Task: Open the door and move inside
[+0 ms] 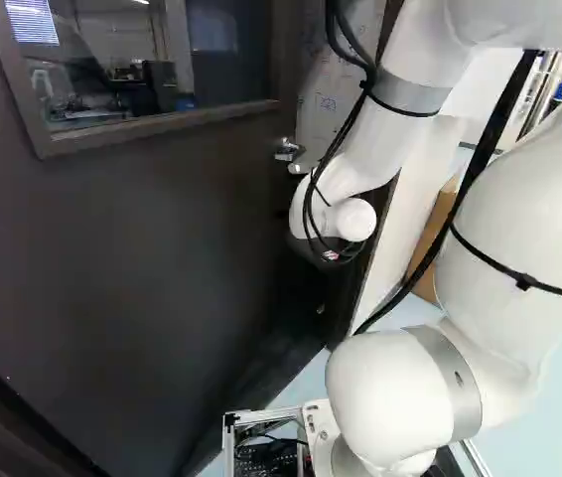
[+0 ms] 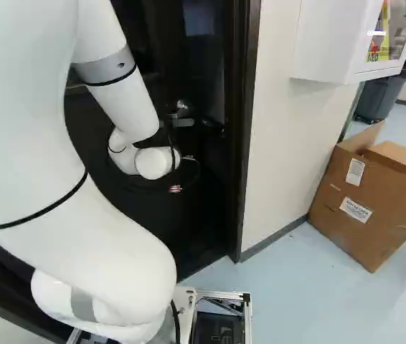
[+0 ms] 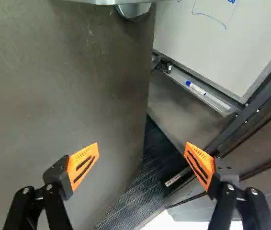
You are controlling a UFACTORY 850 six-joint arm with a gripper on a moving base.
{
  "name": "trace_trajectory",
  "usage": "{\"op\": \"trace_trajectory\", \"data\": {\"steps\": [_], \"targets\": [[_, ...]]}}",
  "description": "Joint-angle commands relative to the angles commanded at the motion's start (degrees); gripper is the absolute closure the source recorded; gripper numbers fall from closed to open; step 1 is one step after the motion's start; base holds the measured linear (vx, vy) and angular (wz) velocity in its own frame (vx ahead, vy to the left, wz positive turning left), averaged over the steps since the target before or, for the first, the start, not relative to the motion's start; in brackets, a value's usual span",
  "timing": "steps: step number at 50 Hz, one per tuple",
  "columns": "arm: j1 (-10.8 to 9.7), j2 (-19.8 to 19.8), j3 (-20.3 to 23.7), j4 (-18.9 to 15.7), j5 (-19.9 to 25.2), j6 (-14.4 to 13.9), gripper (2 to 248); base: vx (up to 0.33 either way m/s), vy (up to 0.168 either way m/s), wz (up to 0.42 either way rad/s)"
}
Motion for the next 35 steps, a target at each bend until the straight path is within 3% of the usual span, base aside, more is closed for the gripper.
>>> {"op": "trace_trajectory", "data": {"steps": [35], "targets": [[3.87, -3.33, -3.43, 4.88, 0.02, 0.0, 3, 0.0, 0.0, 0.0]]}}
